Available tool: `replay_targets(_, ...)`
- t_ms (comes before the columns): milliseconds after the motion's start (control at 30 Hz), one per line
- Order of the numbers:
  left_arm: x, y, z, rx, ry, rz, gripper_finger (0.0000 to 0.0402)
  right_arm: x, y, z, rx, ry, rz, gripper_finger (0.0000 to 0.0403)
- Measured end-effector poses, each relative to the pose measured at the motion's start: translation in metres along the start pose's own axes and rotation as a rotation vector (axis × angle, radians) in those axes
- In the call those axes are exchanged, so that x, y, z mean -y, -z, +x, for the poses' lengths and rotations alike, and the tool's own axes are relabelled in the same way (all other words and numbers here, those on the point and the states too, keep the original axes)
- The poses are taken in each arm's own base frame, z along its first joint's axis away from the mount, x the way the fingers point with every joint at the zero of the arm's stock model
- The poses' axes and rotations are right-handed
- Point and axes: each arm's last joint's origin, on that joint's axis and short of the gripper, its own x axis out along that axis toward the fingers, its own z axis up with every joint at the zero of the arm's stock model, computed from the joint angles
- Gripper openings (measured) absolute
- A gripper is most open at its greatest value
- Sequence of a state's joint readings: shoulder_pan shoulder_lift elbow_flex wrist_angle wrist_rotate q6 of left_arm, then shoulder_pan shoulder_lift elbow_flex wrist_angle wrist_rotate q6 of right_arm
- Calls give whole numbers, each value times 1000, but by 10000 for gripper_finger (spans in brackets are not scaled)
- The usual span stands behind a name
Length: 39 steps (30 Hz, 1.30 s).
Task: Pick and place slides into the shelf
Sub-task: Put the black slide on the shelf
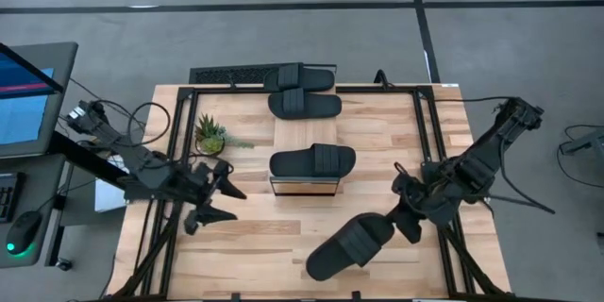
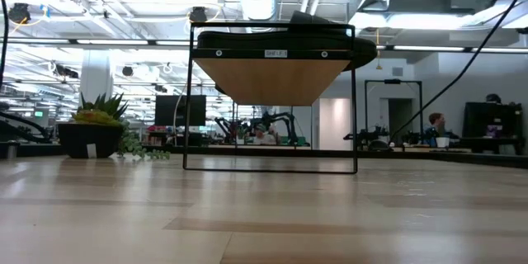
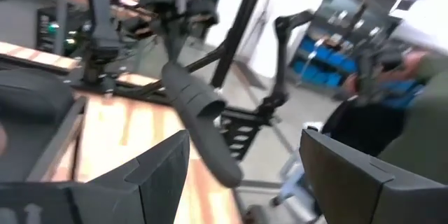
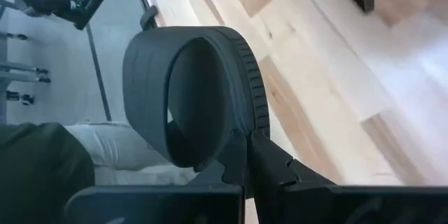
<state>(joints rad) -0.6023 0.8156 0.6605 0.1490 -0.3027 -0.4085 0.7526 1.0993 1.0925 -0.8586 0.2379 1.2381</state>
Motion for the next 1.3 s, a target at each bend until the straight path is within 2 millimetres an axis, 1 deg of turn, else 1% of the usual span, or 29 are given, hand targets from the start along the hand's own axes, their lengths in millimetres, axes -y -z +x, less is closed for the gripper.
replay_targets(133, -7, 8, 14, -40, -51, 41, 258, -3, -9, -6, 31, -8, -37, 0)
replay_targets(300, -12, 17, 28, -78, -74, 28, 258, -5, -17, -12, 62, -10, -68, 2)
replay_targets(433, -9, 19, 37, -63, -14, 14, 258, -4, -18, -14, 61, 3, -74, 2)
replay_targets(533, -7, 22, 42, -73, 34, -8, 258, -2, -14, -14, 21, 18, -70, 1)
replay_targets(633, -6, 25, 46, -89, 58, -37, 258, 6, -6, -16, -39, 104, -53, 1)
replay_targets(800, -6, 30, 48, -121, 74, -35, 258, 31, 9, -18, -125, 368, 17, 1)
replay_targets(867, -6, 29, 48, -118, 76, -29, 258, 37, 13, -17, -135, 427, 35, 1)
replay_targets(967, -6, 29, 48, -116, 77, -25, 258, 43, 15, -12, -146, 460, 47, 0)
replay_targets(1133, -6, 29, 47, -115, 78, -27, 258, 49, 18, 4, -132, 445, 92, 4)
replay_targets(1200, -5, 29, 47, -114, 78, -28, 258, 53, 18, 13, -119, 446, 123, 15)
replay_targets(1300, -5, 29, 47, -119, 87, -39, 258, 64, 19, 23, -116, 487, 159, 48)
